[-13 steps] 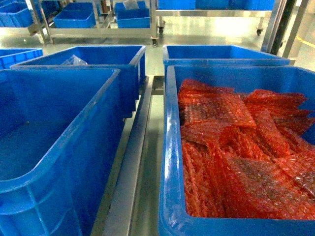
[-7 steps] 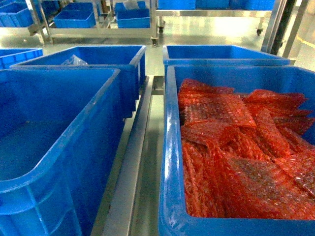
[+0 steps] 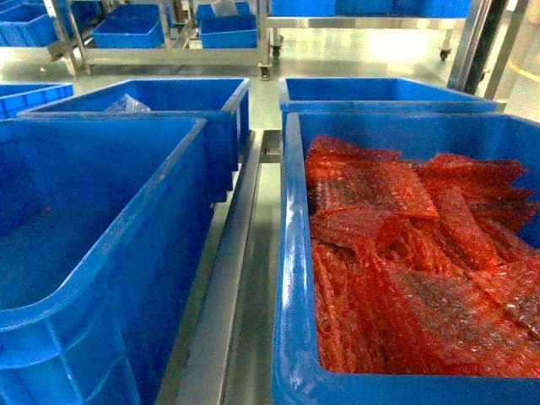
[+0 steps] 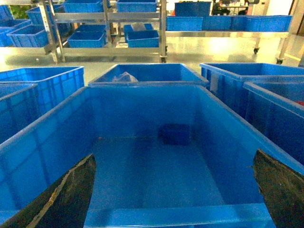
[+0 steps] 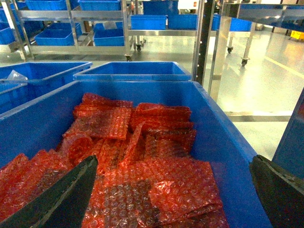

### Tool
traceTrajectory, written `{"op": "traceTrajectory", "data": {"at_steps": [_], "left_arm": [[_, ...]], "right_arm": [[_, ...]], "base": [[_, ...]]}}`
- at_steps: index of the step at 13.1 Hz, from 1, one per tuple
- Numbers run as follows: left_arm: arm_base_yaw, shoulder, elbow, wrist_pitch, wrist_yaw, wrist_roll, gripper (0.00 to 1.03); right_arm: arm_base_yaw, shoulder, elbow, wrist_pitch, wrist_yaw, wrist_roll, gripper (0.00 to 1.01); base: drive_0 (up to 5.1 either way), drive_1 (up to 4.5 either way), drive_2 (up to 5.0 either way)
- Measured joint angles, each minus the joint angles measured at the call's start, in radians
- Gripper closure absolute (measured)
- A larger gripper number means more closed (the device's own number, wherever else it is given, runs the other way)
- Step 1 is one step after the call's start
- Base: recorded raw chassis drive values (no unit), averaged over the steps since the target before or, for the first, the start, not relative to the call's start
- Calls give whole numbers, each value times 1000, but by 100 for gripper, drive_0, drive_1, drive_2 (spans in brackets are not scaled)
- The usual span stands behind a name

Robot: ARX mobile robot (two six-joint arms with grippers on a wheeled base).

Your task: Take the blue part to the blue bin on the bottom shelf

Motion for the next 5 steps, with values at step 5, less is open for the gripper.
{"op": "traceTrajectory", "data": {"at_steps": [5], "left_arm": [[0,0,0,0,0,0,5]], "right_arm": [[0,0,0,0,0,0,3]], "base": [[0,0,0]]}}
